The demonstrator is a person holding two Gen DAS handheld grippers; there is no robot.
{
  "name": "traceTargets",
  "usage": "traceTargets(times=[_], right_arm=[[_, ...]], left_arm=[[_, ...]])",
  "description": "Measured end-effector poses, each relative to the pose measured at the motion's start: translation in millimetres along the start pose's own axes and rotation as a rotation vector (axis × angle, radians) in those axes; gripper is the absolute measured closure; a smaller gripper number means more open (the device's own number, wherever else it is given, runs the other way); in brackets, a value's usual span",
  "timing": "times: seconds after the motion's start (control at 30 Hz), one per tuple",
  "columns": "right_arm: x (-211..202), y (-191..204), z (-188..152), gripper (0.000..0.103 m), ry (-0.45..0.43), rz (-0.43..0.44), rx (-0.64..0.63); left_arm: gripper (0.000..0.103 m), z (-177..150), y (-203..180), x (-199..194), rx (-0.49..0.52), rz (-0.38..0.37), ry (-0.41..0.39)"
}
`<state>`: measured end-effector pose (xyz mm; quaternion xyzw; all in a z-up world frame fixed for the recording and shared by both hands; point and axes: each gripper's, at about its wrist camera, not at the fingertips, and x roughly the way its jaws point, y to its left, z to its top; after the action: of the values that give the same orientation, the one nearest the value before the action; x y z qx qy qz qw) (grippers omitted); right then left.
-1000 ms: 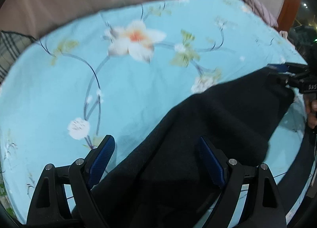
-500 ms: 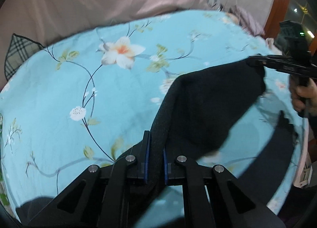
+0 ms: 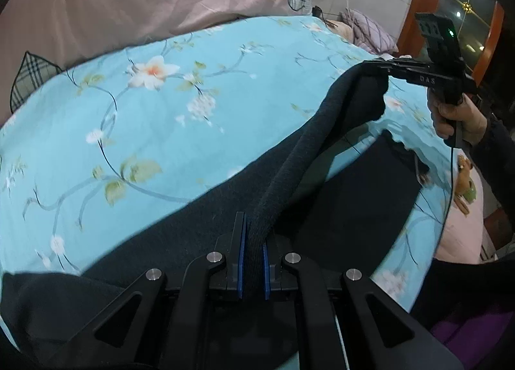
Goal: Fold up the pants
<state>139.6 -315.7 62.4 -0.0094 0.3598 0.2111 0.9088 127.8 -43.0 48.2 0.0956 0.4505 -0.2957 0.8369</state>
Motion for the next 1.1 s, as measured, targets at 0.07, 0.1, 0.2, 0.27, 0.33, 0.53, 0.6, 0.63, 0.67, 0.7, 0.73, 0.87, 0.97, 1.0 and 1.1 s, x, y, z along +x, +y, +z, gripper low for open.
traceTargets(times=[0.07, 0.1, 0.2, 0.27, 0.33, 0.53, 0.6, 0.63, 0.67, 0.7, 0.73, 0.87, 0.97, 1.0, 1.1], right_arm=[[-12, 6, -17, 0.095, -0.014, 0.017, -0.033], [-18, 9, -24, 0.095, -0.021, 0.028, -0.049], [-30, 22, -47, 0.095, -0.013, 0.036, -0.122], [-32, 27, -61, 0.095, 0.014, 0.047, -0.147], [-33, 35, -76, 0.095, 0.044, 0.062, -0.176], [-40, 52, -107, 0.095, 0.118, 0.058, -0.253], [-43, 51, -111, 0.095, 0.13, 0.043, -0.252], [-45, 50, -113, 0.095, 0.132, 0.039, -0.25], [-47, 49, -115, 0.095, 0.134, 0.036, -0.247], [-48, 50, -116, 0.095, 0.136, 0.035, -0.246], [-49, 51, -117, 0.095, 0.139, 0.035, -0.25], [-49, 58, -125, 0.096, 0.167, 0.032, -0.265], [-47, 62, -131, 0.096, 0.198, 0.014, -0.272], [-45, 61, -131, 0.094, 0.212, 0.015, -0.264], [-42, 57, -131, 0.081, 0.246, 0.022, -0.224]], left_arm=[[0.096, -12, -5, -3, -0.013, -0.015, 0.002], [0.096, -17, -6, -4, -0.021, -0.021, 0.003], [0.096, -32, -8, -4, -0.052, -0.037, 0.005], [0.096, -42, -11, -5, -0.067, -0.038, 0.005], [0.096, -48, -14, -6, -0.067, -0.033, 0.003], [0.096, -64, -25, -11, -0.065, -0.031, -0.008], [0.096, -70, -29, -10, -0.06, -0.032, -0.006], [0.096, -72, -31, -9, -0.056, -0.03, -0.005], [0.096, -74, -33, -6, -0.051, -0.025, -0.003], [0.096, -77, -34, -5, -0.048, -0.022, 0.0], [0.096, -79, -34, -3, -0.048, -0.022, 0.004], [0.096, -87, -33, 6, -0.05, -0.03, 0.021], [0.092, -93, -34, 13, -0.045, -0.037, 0.034], [0.087, -93, -34, 14, -0.047, -0.039, 0.038], [0.07, -95, -38, 12, -0.04, -0.054, 0.033]])
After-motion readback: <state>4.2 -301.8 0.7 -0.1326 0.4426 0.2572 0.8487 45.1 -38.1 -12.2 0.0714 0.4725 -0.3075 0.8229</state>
